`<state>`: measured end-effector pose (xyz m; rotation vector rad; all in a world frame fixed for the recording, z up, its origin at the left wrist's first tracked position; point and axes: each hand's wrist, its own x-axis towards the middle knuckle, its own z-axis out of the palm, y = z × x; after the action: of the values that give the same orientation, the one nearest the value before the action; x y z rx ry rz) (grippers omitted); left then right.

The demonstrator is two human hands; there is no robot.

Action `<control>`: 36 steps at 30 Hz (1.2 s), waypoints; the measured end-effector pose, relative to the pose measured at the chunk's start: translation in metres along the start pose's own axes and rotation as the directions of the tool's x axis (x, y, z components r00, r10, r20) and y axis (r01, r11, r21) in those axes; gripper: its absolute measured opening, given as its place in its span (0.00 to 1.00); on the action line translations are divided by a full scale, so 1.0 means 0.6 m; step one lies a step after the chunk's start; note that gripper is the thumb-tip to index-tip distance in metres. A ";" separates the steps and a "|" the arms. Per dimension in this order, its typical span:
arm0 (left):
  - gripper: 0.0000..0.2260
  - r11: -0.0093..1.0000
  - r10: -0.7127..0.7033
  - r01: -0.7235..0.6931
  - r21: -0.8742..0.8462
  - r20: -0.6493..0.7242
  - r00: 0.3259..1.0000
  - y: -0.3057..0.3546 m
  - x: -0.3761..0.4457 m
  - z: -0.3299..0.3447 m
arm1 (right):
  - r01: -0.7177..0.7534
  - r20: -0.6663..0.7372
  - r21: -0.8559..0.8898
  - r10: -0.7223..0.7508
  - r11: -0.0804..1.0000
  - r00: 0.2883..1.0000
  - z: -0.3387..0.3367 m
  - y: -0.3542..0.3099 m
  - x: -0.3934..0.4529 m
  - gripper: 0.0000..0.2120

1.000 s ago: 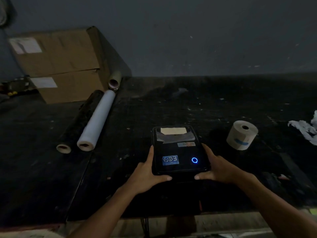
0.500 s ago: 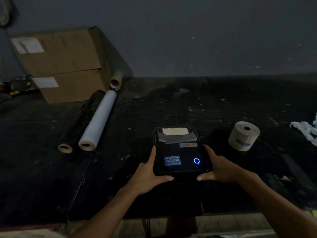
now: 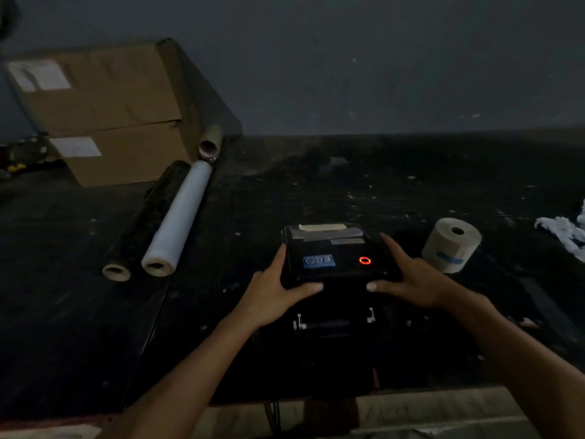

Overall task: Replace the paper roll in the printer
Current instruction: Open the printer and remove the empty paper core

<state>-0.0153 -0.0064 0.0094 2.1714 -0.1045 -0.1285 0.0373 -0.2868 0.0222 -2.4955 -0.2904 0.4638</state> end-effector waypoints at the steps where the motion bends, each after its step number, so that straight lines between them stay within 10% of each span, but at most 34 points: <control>1: 0.43 1.000 0.002 -0.002 -0.007 -0.022 1.000 0.007 0.008 -0.007 | 0.011 -0.032 -0.019 -0.012 1.000 0.999 -0.009 -0.007 0.004 0.54; 11: 0.32 0.987 0.036 0.019 0.159 -0.335 0.941 0.075 0.110 -0.049 | -0.036 -0.252 -0.157 -0.005 0.987 0.968 -0.092 -0.083 0.086 0.51; 16: 0.33 0.999 -0.025 0.036 0.025 -0.349 0.937 0.075 0.155 -0.059 | 0.005 -0.412 0.082 0.029 0.997 0.911 -0.091 -0.100 0.153 0.39; 24: 0.36 0.976 -0.132 0.038 -0.214 -0.448 0.884 0.080 0.213 -0.053 | 0.011 -0.366 0.561 0.236 0.827 0.900 -0.099 -0.112 0.219 0.43; 31: 0.35 0.984 0.011 -0.110 -0.143 -0.557 0.831 0.035 0.154 -0.029 | 0.208 -0.462 0.647 0.160 0.733 0.872 -0.050 -0.049 0.177 0.33; 36: 0.33 0.998 0.041 -0.060 -0.027 -0.450 0.892 -0.052 0.090 0.037 | 0.022 -0.270 0.439 0.109 0.898 0.957 0.065 0.026 0.122 0.35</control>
<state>0.0360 -0.0137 -0.0316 2.1005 0.1069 0.4008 0.0910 -0.2576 -0.0361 -2.0878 -0.0059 0.1508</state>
